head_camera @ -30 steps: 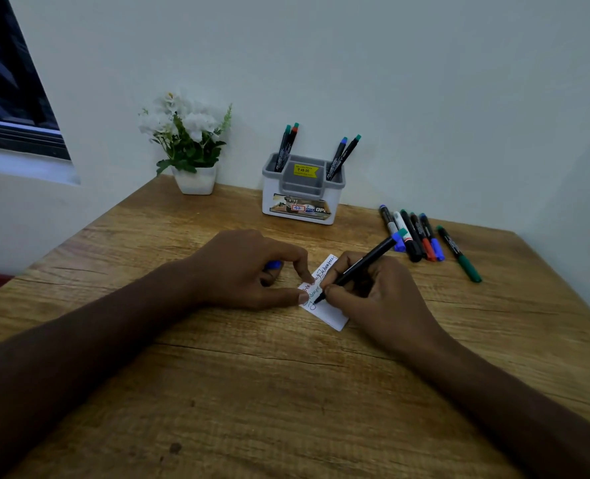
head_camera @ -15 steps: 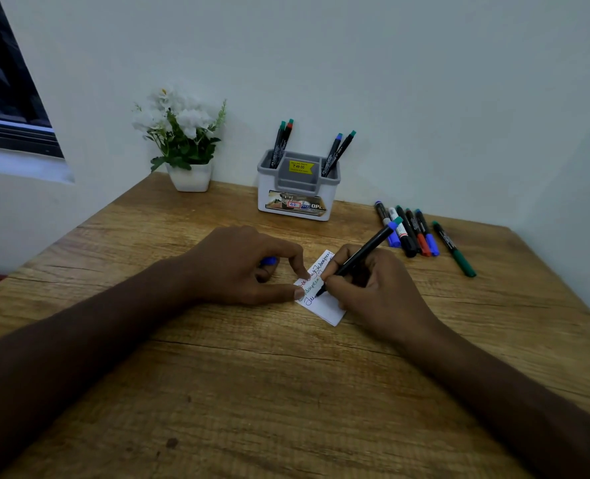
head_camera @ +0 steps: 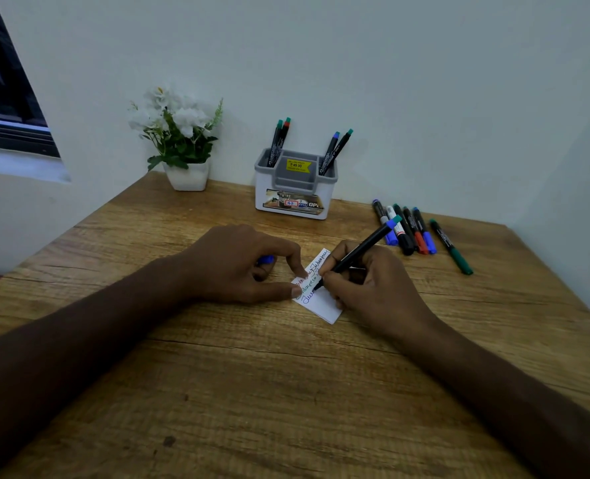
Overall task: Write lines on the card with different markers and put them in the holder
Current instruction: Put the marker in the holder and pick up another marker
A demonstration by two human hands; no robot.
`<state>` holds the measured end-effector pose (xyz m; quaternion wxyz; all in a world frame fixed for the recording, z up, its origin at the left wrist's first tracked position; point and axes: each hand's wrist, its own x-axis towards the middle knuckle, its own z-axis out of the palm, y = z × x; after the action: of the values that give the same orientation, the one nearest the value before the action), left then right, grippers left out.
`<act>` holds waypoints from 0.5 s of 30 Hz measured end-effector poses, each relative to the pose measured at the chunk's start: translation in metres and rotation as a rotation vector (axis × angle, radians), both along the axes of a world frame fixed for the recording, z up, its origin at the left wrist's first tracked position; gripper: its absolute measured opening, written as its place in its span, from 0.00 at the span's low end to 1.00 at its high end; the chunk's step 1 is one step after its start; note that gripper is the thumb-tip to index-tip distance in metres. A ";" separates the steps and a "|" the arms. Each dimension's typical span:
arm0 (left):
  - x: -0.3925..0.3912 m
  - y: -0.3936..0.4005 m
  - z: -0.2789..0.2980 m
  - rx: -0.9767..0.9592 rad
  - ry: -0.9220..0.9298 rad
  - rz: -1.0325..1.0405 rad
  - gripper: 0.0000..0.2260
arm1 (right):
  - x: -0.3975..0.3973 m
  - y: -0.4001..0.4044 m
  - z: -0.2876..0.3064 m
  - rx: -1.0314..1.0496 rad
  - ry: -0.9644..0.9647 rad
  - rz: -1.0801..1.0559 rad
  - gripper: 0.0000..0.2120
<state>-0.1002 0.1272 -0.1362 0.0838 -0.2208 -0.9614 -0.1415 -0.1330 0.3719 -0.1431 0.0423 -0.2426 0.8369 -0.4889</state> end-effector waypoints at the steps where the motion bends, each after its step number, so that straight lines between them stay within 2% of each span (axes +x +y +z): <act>1: 0.000 0.000 0.000 -0.002 0.000 0.002 0.17 | 0.000 0.000 0.000 -0.008 -0.009 0.000 0.02; 15: 0.000 0.000 0.001 0.001 -0.031 0.004 0.16 | 0.000 0.001 0.001 -0.034 -0.054 -0.031 0.03</act>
<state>-0.1001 0.1275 -0.1354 0.0691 -0.2167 -0.9629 -0.1452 -0.1334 0.3726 -0.1420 0.0530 -0.2168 0.8308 -0.5099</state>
